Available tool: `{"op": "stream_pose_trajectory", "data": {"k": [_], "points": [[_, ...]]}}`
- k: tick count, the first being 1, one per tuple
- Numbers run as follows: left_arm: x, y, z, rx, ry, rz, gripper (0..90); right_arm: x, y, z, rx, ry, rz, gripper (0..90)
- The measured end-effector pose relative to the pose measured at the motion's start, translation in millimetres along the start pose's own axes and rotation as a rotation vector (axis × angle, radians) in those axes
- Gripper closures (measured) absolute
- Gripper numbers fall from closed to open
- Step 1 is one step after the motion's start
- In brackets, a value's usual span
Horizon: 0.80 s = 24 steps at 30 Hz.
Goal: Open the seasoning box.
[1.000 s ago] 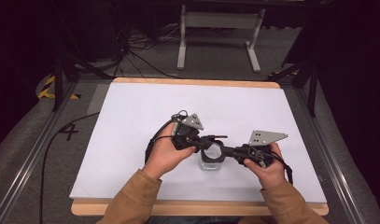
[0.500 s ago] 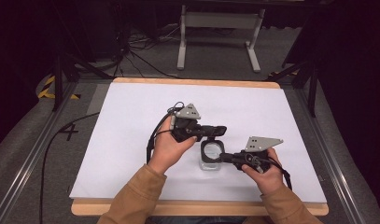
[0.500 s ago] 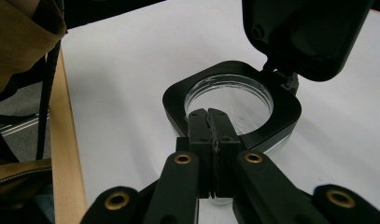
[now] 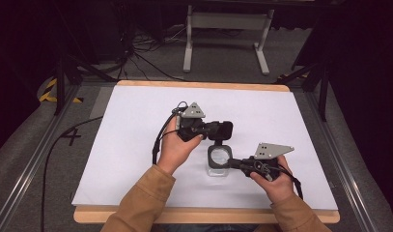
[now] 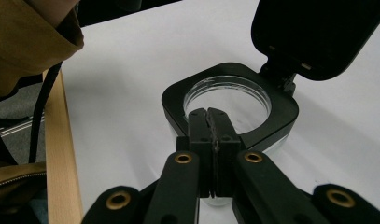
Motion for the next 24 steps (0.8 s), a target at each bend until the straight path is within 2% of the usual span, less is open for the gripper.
{"op": "stream_pose_trajectory", "data": {"k": [2,11,14,16,18,21,22,24], "points": [[-1.7,-0.6,1.7,-0.004,0.012,-0.009,85.2,-0.1,0.2,-0.1,0.002,-0.003,-0.004,90.0],[-0.2,-0.6,0.1,0.000,0.016,-0.006,85.9,-0.6,0.3,0.4,0.008,-0.005,0.000,90.0],[1.9,-0.4,-4.1,-0.028,0.019,0.014,80.7,-0.8,0.5,0.9,0.004,-0.004,0.004,90.0],[6.2,0.7,-6.6,-0.061,0.036,0.031,78.5,-0.7,0.7,0.5,0.001,-0.001,0.008,89.8],[13.8,3.0,-10.5,-0.074,0.031,0.031,77.0,-0.5,1.3,0.3,-0.013,0.001,0.015,86.7],[25.3,2.9,-14.8,-0.066,0.027,0.038,74.3,0.5,3.3,-1.0,-0.011,-0.012,0.026,81.7],[30.8,0.9,-15.6,-0.070,0.030,0.050,71.1,1.3,6.4,-1.2,-0.014,-0.006,0.014,78.3],[39.7,-4.5,-14.9,-0.085,0.060,0.088,67.5,3.2,11.1,-4.4,-0.015,-0.011,0.001,76.0]]}}
Point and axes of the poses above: each handheld gripper's, and its own axes: x roughly backward along the jaws, y roughly out of its top, z roughly to its left, the point moved 9 cm from there along -x, roughly forward along the jaws, and after that the axes turned 11 degrees about -x, right-handed, at the moved point
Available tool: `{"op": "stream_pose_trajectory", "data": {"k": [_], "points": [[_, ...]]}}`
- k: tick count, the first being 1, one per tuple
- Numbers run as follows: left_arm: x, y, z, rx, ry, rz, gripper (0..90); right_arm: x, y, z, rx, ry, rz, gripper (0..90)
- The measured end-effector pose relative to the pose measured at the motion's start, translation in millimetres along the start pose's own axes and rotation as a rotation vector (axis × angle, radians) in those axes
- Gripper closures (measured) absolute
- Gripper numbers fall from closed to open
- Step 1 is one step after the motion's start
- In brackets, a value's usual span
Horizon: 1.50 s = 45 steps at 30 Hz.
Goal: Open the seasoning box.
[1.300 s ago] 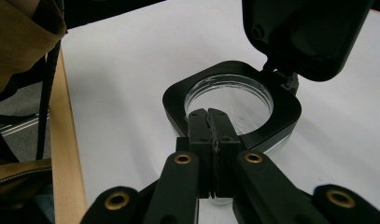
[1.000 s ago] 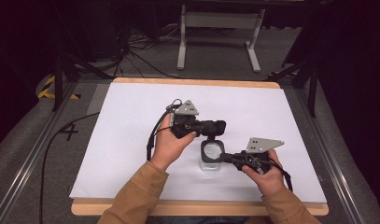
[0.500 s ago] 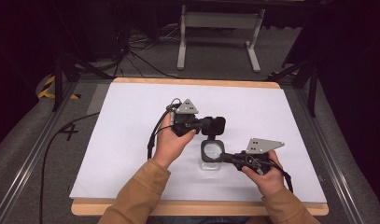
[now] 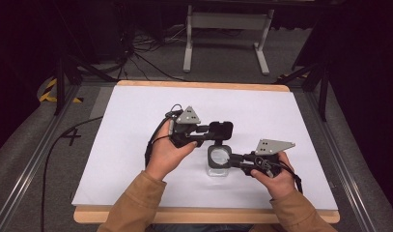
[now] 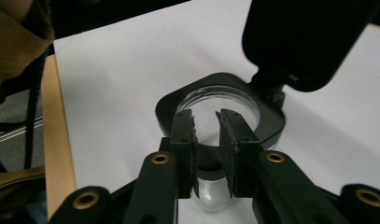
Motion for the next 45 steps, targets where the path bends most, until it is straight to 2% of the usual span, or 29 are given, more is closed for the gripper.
{"op": "stream_pose_trajectory", "data": {"k": [1,3,8,14,21,22,24,32,35,36,37,40,42,45], "points": [[5.4,-2.7,0.8,0.006,0.021,0.005,66.8,1.7,2.2,-1.8,0.000,-0.005,-0.002,75.9],[10.0,-4.8,1.0,0.014,0.023,0.005,65.9,6.6,8.5,-6.5,0.000,-0.010,-0.016,74.1],[35.9,-22.9,3.0,0.065,0.046,0.032,61.9,15.8,21.0,-18.9,-0.003,-0.033,-0.037,68.3],[62.1,-43.3,9.8,0.130,0.082,0.048,57.7,20.8,29.8,-36.0,-0.012,-0.055,-0.035,64.9],[82.4,-66.4,19.8,0.200,0.121,0.069,53.6,22.2,35.1,-54.5,-0.035,-0.092,-0.028,61.6],[84.5,-69.7,22.8,0.197,0.129,0.072,52.6,22.2,35.0,-57.4,-0.038,-0.101,-0.027,60.9],[87.8,-76.7,26.5,0.219,0.138,0.085,51.0,23.0,34.3,-64.3,-0.041,-0.127,-0.021,59.0],[84.7,-109.7,46.8,0.302,0.153,0.137,46.3,27.2,17.8,-100.3,-0.108,-0.228,0.044,51.7],[80.6,-125.6,55.2,0.311,0.192,0.189,45.5,27.0,10.7,-111.2,-0.136,-0.242,0.065,49.3],[79.3,-129.7,56.0,0.325,0.193,0.202,45.1,26.8,8.0,-115.6,-0.145,-0.249,0.070,48.8],[78.9,-133.7,57.7,0.321,0.187,0.218,44.8,26.9,5.8,-119.0,-0.153,-0.254,0.076,47.9],[76.2,-140.7,61.0,0.329,0.183,0.226,44.1,26.7,1.7,-124.5,-0.169,-0.261,0.086,46.7],[71.0,-151.4,63.8,0.357,0.177,0.229,43.5,26.3,-5.6,-133.7,-0.185,-0.275,0.106,46.0],[68.9,-158.0,66.0,0.358,0.176,0.237,43.1,25.2,-10.0,-139.5,-0.200,-0.282,0.117,44.6]]}}
Point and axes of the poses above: each handheld gripper's, and its own axes: x roughly backward along the jaws, y roughly out of its top, z roughly to its left, the point moved 9 cm from there along -x, roughly forward along the jaws, and after that the axes turned 11 degrees about -x, right-handed, at the moved point
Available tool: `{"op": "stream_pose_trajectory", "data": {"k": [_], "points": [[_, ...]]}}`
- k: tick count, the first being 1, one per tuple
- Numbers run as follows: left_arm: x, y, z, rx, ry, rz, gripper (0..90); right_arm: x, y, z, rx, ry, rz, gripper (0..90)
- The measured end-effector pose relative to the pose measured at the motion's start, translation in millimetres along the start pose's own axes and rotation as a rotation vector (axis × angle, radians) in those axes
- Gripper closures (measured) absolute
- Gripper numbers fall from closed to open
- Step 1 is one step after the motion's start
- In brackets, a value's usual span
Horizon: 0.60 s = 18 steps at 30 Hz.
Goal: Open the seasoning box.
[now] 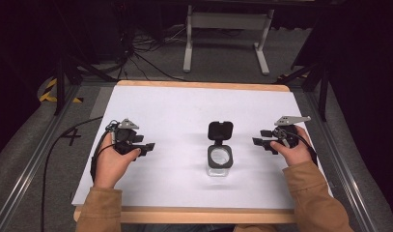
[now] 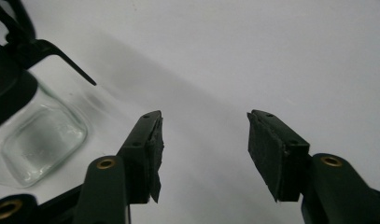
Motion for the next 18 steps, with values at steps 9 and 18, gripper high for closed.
{"op": "stream_pose_trajectory", "data": {"k": [9,18], "points": [[-19.6,-15.7,2.3,0.024,-0.042,0.061,42.3,-14.0,-14.2,-18.4,0.003,-0.034,0.066,42.9],[-32.7,-23.3,0.5,-0.015,-0.057,0.124,41.4,-25.2,-28.1,-26.4,0.005,-0.061,0.112,42.0]]}}
Point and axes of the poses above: each handheld gripper's, and its own axes: x roughly backward along the jaws, y roughly out of its top, z roughly to its left, the point moved 9 cm from there along -x, roughly forward along the jaws, and after that the axes turned 11 degrees about -x, right-handed, at the moved point
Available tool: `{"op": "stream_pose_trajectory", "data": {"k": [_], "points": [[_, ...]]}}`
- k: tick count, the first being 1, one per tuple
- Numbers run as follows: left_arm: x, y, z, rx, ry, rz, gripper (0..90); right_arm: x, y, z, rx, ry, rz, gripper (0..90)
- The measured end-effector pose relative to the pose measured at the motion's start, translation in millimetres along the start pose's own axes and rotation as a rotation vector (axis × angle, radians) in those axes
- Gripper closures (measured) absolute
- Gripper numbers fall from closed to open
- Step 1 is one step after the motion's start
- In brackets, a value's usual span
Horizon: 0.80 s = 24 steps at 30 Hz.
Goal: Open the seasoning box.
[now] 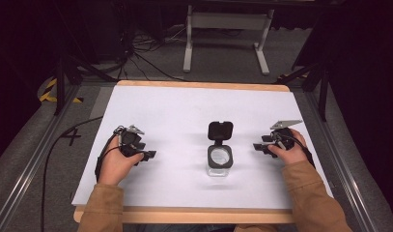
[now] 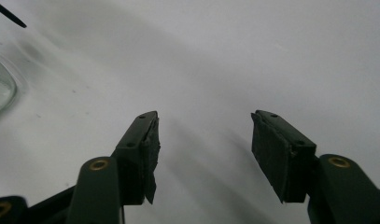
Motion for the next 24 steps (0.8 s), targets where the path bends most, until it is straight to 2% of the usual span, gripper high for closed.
{"op": "stream_pose_trajectory", "data": {"k": [8,11,17,24], "points": [[-5.9,0.7,-5.5,-0.033,-0.025,0.029,40.8,-3.8,-3.8,0.3,0.026,-0.018,0.020,40.1],[-7.1,0.3,-7.3,-0.032,-0.033,0.035,40.7,-4.5,-4.2,0.7,0.037,-0.020,0.021,39.0],[-9.8,-3.5,-10.4,-0.053,-0.032,0.093,39.6,-4.8,-4.5,1.7,0.041,-0.024,0.023,38.5],[-9.5,-0.2,-12.6,-0.059,-0.048,0.082,39.3,-4.6,-4.9,1.7,0.050,-0.028,0.024,38.2]]}}
Point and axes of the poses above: each handheld gripper's, and its own axes: x roughly backward along the jaws, y roughly out of its top, z roughly to its left, the point moved 9 cm from there along -x, roughly forward along the jaws, and after that the axes turned 11 degrees about -x, right-handed, at the moved point
